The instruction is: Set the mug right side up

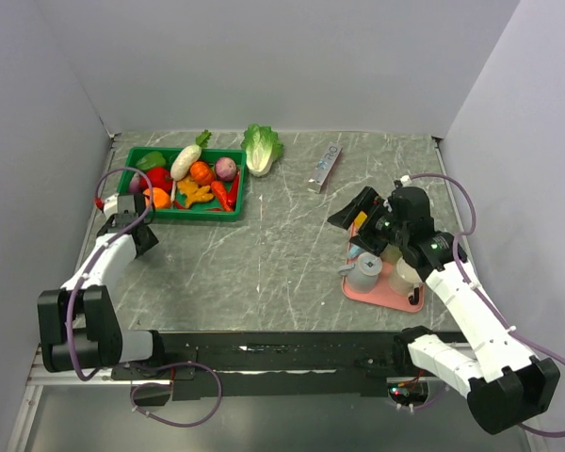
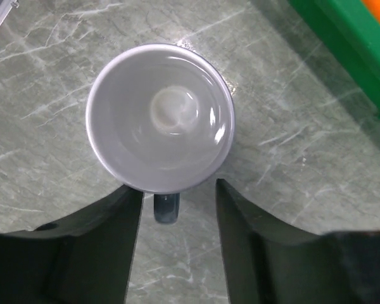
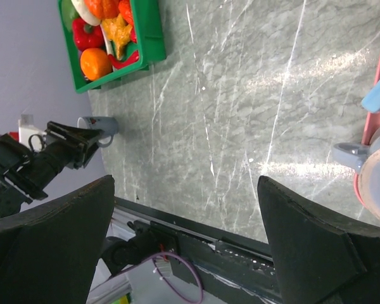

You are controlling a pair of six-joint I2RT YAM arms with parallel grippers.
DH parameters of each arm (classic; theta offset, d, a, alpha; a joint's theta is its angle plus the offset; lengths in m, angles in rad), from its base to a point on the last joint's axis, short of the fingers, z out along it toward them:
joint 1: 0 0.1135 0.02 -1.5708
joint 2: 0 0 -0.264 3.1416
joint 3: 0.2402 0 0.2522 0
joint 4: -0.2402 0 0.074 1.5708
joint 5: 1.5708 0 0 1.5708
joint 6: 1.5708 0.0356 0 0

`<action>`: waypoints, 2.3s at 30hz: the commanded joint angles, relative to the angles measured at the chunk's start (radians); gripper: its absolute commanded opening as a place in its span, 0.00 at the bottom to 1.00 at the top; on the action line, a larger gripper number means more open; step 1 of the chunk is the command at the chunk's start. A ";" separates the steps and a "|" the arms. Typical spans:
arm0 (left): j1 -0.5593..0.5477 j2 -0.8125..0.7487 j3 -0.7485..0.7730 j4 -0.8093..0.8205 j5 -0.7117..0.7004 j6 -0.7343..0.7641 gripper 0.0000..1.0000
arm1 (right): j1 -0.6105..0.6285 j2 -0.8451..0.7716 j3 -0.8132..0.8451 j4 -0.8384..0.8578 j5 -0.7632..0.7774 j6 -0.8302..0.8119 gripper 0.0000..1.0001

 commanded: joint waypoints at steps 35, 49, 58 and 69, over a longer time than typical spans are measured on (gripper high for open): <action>-0.220 -0.426 0.138 0.169 0.873 0.027 0.96 | 0.001 0.073 0.122 -0.568 0.408 0.216 1.00; -0.502 -0.345 0.137 0.211 0.731 0.021 0.96 | 0.221 0.340 0.318 -0.781 0.553 0.647 0.96; -0.504 -0.455 0.160 0.116 0.655 0.027 0.96 | 0.303 0.486 0.335 -0.798 0.584 0.903 0.77; -0.504 -0.500 0.201 0.016 0.651 0.071 0.96 | 0.340 0.693 0.410 -0.867 0.633 1.100 0.66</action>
